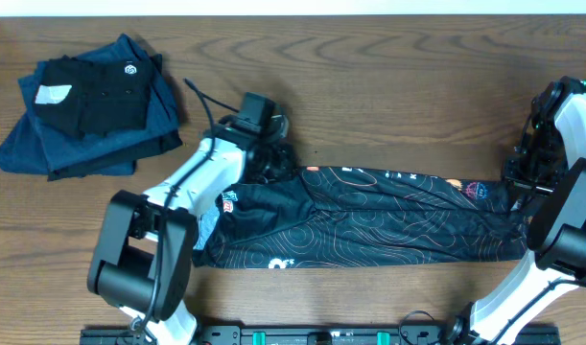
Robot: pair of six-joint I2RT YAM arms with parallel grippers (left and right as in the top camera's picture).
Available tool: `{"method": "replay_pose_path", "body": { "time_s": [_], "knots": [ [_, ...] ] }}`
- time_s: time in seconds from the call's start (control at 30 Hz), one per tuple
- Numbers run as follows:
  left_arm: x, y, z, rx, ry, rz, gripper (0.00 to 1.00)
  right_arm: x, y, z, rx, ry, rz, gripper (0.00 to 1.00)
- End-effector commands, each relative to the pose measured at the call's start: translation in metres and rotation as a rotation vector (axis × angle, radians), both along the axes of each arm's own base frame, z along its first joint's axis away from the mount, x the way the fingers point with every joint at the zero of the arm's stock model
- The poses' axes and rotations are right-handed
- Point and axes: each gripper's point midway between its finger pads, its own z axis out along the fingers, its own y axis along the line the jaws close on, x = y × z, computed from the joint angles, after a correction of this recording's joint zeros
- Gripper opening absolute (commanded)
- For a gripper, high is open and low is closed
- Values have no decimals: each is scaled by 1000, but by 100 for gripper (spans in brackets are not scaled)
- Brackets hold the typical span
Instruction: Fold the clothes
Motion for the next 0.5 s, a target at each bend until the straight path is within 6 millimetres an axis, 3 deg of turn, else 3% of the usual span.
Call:
{"method": "replay_pose_path", "body": {
  "time_s": [0.0,0.47],
  "knots": [
    [8,4,3,93,-51,56,43,-1,-3,5,-14,-21,-26,20],
    [6,-3,-19,217,-86,27,48,0,-2,5,-7,-23,-29,20]
  ]
}}
